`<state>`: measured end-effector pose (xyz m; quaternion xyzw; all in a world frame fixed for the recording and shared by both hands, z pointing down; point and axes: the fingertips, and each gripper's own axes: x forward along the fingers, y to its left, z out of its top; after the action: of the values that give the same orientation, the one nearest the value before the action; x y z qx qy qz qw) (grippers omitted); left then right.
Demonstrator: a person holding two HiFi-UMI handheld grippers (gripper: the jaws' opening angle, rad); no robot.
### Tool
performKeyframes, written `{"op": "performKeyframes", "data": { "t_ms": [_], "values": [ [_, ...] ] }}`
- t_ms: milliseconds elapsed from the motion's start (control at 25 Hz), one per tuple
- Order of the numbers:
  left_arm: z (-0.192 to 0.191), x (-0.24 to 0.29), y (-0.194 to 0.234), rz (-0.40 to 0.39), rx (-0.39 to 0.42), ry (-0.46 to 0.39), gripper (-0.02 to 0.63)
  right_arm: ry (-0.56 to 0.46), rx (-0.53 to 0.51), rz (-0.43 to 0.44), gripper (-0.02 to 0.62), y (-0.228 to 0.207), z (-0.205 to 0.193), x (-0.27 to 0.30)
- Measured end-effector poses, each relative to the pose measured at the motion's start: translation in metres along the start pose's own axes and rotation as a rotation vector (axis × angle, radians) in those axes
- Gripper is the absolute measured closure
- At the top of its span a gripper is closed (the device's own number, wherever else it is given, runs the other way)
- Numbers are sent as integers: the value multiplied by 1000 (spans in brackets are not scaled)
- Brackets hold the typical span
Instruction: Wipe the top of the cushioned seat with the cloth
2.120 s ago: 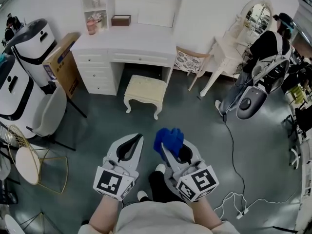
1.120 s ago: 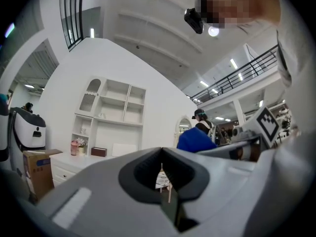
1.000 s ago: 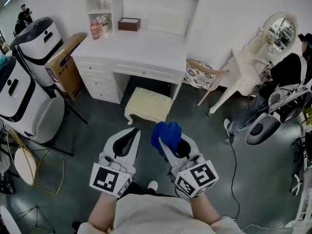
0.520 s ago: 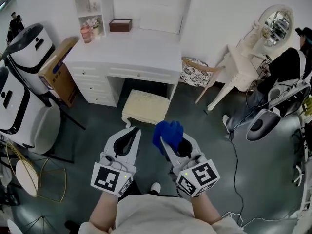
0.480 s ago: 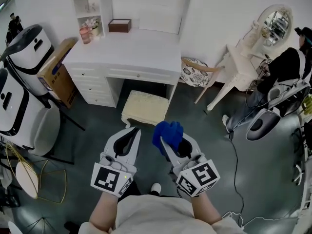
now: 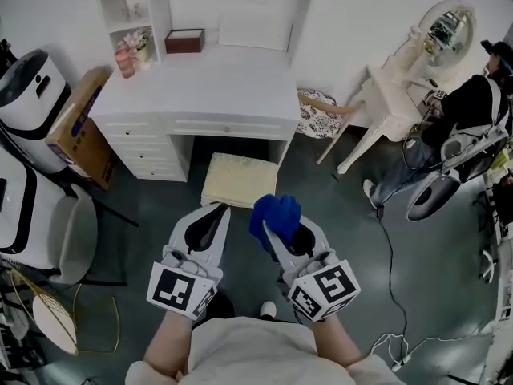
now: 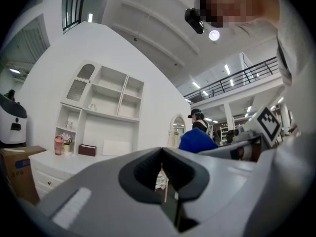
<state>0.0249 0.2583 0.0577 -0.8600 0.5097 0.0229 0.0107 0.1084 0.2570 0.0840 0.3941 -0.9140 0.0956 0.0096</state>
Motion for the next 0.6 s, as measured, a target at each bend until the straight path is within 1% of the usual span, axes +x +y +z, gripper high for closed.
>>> {"op": "performKeyframes", "data": {
  "t_ms": [200, 600],
  "values": [
    [0, 8, 41, -38, -7, 1, 607, -6, -3, -52, 469, 4, 5, 37],
    [-11, 15, 92, -132, -17, 19, 607, -6, 25, -147, 469, 17, -4, 83]
  ]
}}
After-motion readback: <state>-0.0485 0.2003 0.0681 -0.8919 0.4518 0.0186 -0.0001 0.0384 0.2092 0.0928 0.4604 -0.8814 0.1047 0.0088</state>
